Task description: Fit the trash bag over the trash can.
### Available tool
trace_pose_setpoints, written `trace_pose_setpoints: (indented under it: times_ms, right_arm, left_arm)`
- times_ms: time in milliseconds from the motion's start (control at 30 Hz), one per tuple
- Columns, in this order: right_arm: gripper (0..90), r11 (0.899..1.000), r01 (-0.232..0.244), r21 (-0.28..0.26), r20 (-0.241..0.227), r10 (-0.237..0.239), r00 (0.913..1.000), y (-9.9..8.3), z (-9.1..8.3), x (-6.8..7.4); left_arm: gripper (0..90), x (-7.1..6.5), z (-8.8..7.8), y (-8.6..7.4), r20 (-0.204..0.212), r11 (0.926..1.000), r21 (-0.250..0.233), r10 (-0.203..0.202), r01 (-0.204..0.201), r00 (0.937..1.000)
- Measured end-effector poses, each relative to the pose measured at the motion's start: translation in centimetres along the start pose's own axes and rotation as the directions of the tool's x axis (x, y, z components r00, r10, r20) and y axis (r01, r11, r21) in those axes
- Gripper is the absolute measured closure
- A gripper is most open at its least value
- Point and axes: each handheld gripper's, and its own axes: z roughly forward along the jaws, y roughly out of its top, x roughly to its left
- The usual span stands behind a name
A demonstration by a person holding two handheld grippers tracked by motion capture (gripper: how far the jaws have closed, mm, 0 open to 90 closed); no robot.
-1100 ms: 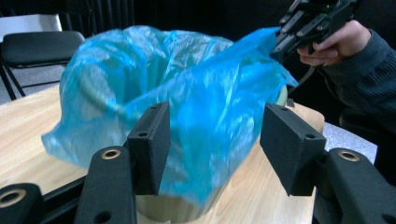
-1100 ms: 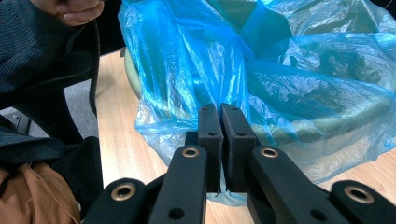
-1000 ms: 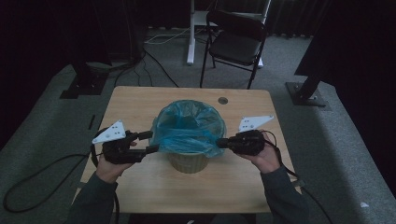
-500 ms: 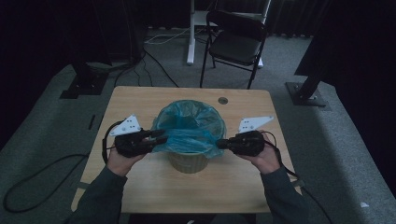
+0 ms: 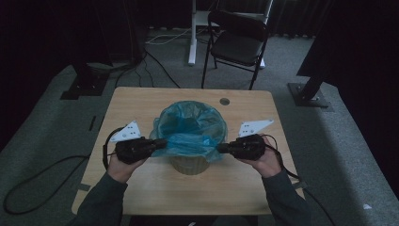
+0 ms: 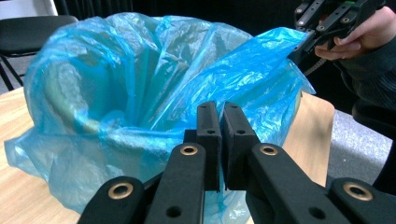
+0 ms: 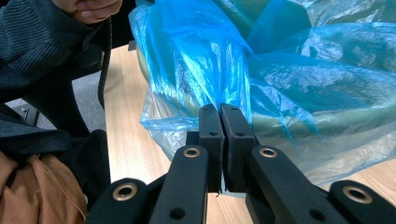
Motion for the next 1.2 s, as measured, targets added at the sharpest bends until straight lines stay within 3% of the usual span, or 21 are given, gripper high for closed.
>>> trace_pose_setpoints:
  times_ms: [500,833,1200]
  right_arm:
    - [88.0,0.999,0.023,0.031,-0.021,-0.022,0.9995,-0.4,0.4,0.7]
    - [88.0,0.998,0.039,0.058,-0.039,-0.036,0.9986,-0.6,0.9,1.1]
    - [88.3,0.998,0.011,0.066,-0.046,-0.008,0.9989,-1.5,1.1,0.5]
  left_arm:
    - [87.6,-0.8,-0.3,-2.0,0.025,0.9998,0.020,-0.009,0.009,0.9996]
    - [87.6,-1.0,0.4,-3.4,0.050,0.9984,0.049,-0.028,0.026,0.9983]
    - [87.6,-0.6,1.5,-4.2,0.052,0.9956,0.087,-0.039,0.034,0.9979]
